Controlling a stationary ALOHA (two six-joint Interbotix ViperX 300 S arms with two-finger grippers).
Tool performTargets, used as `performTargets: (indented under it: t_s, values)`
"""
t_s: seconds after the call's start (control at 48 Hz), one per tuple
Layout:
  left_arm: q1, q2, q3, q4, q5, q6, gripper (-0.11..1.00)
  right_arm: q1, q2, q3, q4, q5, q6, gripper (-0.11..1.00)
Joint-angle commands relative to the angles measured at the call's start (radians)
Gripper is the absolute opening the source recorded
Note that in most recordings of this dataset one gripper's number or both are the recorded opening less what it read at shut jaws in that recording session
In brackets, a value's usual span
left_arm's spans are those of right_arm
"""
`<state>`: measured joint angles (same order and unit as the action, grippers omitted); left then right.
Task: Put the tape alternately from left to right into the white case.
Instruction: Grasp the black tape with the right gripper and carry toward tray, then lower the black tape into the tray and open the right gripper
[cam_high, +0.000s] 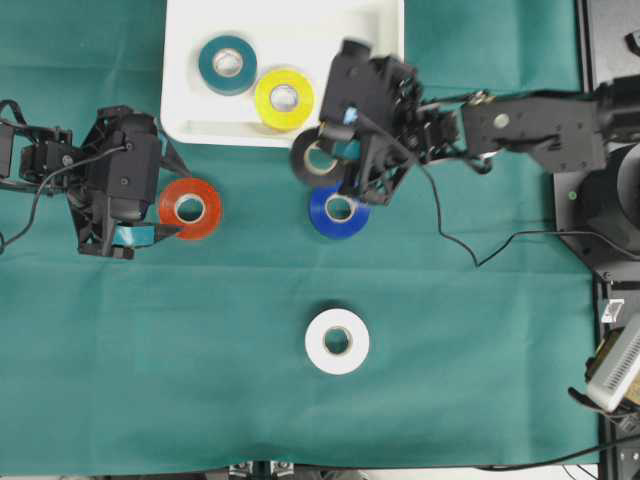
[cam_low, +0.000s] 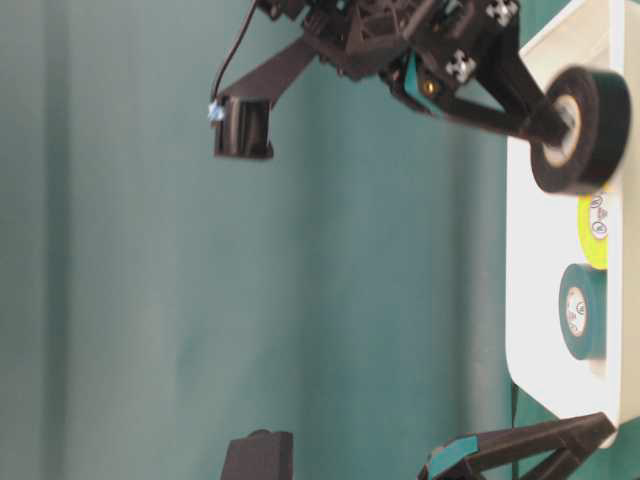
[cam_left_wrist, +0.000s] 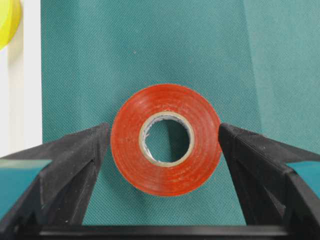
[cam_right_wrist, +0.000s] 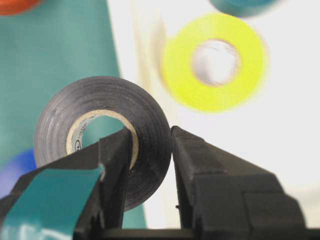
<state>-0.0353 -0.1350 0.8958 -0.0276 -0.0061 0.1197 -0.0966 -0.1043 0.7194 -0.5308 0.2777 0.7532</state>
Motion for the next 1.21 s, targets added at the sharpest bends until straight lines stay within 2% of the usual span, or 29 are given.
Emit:
performTargets:
  t_s: [0.0,0.438,0.917,0.98,1.126,1.147,1.188]
  values:
    - [-0.005,-0.018,-0.009,0.0,-0.008,-0.002,0.64,-0.026,-0.13,0.009,-0.015,-0.014,-0.002,0.24]
    - [-0.005,-0.018,-0.011,-0.002,-0.008,-0.002,0.64,-0.158,-0.137,0.067,-0.086,-0.043,0.0,0.24]
    - [-0.005,-0.018,-0.015,-0.002,-0.008,-0.002,0.64,-0.164,-0.133,0.109,-0.097,-0.092,-0.002,0.24]
    - [-0.005,-0.018,-0.015,-0.002,-0.008,-0.002,0.64,-0.164,-0.135,0.11,-0.097,-0.089,-0.002,0.34]
    - [-0.005,-0.02,-0.015,-0.002,-0.008,-0.002,0.64,-0.164,-0.133,0.115,-0.097,-0.086,-0.002,0.79]
    - [-0.005,-0.02,-0.015,-0.002,-0.008,-0.002,0.64,-0.163,-0.133,0.114,-0.098,-0.086,-0.002,0.83]
    - [-0.005,-0.018,-0.015,-0.002,-0.008,-0.003,0.64,-0.163,-0.135,0.114,-0.098,-0.086,-0.002,0.85]
